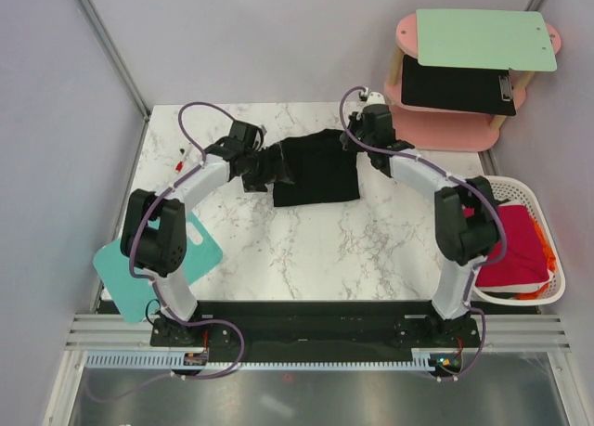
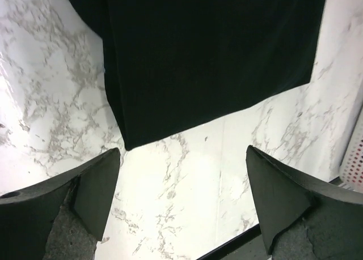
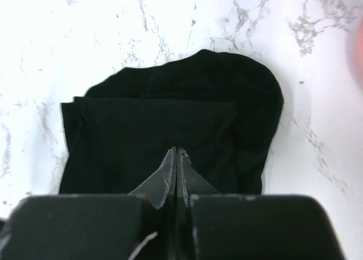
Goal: Fold and stack the t-shirts
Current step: Fold the long partially folded tshirt into a neat square
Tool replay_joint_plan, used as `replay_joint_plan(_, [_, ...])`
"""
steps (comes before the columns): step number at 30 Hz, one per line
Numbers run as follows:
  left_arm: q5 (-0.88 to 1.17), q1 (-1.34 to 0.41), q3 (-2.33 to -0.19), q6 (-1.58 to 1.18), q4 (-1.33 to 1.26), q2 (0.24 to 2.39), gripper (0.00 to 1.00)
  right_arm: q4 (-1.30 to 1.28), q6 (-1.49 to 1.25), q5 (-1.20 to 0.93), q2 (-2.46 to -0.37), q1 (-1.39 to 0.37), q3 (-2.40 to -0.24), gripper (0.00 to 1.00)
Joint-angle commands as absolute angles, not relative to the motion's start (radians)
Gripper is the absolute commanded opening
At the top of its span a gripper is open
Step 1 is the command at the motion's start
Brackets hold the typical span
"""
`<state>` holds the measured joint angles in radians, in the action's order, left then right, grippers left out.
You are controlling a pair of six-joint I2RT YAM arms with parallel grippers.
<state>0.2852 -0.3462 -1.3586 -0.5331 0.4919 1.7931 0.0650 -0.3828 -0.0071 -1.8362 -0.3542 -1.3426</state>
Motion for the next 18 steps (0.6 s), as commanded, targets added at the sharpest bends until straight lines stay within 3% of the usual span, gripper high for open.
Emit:
replay_joint_plan(1, [0.238, -0.351, -1.278, -0.532, 0.426, 1.695, 0.97, 0.002, -0.36, -0.066, -2.041, -0.359, -1.542, 0.0])
replay_joint_plan(11, [0.083, -0.35, -1.215, -0.492, 0.563, 1.543, 0.99, -0.178, -0.344, 0.045, -2.433, -0.353, -1.985, 0.0])
replay_joint_plan(14, [-0.024, -0.35, -1.215, -0.483, 0.659, 1.531, 0.99, -0.146, -0.336, 0.005, -2.383, -0.353, -1.971, 0.0])
replay_joint_plan(18, [-0.12, -0.347, -1.207, -0.489, 0.741, 1.543, 0.99, -0.008, -0.357, -0.031, -2.177, -0.353, -1.737, 0.01])
